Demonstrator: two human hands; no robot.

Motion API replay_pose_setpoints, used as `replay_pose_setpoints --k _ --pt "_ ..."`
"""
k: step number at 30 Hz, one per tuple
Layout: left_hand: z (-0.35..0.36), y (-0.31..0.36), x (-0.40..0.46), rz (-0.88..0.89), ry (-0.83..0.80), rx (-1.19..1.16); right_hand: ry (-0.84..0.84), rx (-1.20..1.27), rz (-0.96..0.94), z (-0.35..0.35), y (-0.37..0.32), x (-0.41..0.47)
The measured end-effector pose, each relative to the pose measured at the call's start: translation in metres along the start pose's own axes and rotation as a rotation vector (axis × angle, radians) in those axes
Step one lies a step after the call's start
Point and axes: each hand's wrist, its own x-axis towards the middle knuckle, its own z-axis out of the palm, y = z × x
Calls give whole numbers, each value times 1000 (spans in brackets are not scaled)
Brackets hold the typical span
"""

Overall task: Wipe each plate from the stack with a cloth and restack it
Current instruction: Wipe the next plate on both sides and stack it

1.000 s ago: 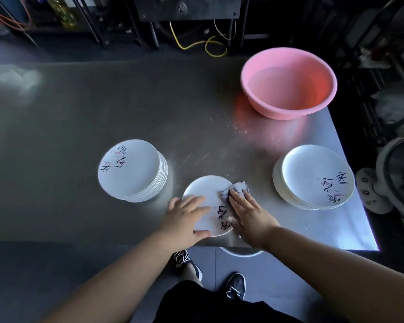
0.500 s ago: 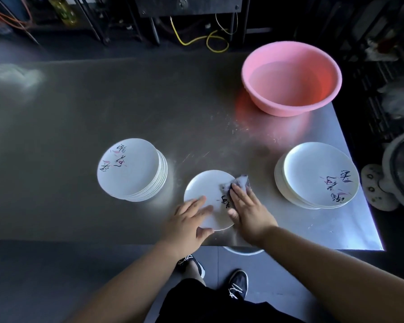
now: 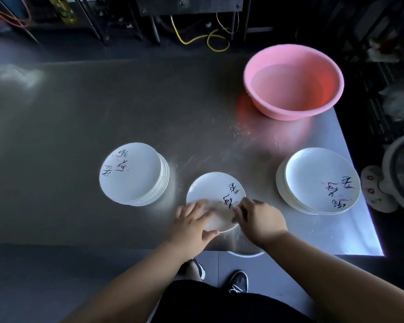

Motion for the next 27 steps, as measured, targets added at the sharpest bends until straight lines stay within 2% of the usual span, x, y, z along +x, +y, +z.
replay_pose_setpoints --k 2,4,8,11,15,17,19,21,23,25,27 --pt "-10 -5 0 24 26 46 -126 -41 185 -19 -3 15" --pt "-20 -11 4 -77 46 96 -222 -98 281 -31 -6 28" --pt "-48 -20 22 -292 -115 150 -550 78 401 -39 -7 47" --pt "-58 -22 33 -387 -240 1 -569 119 422 -31 -4 60" --pt "-70 -21 43 -487 -299 -211 -612 282 505 -22 -6 70" --pt "-77 -20 46 -519 -332 -298 -549 196 488 -30 -10 68" --pt "-83 -18 49 -546 -335 -428 -394 129 435 -40 -12 66" --pt "-93 -12 52 -566 -271 -594 -269 280 391 -54 -15 62" --pt "-108 -1 56 -600 -124 -796 -85 538 373 -70 -17 55" --pt "-128 13 58 -623 92 -984 139 756 316 -85 -20 45" --pt "-147 24 61 -584 209 -1060 271 821 248 -100 -21 37"
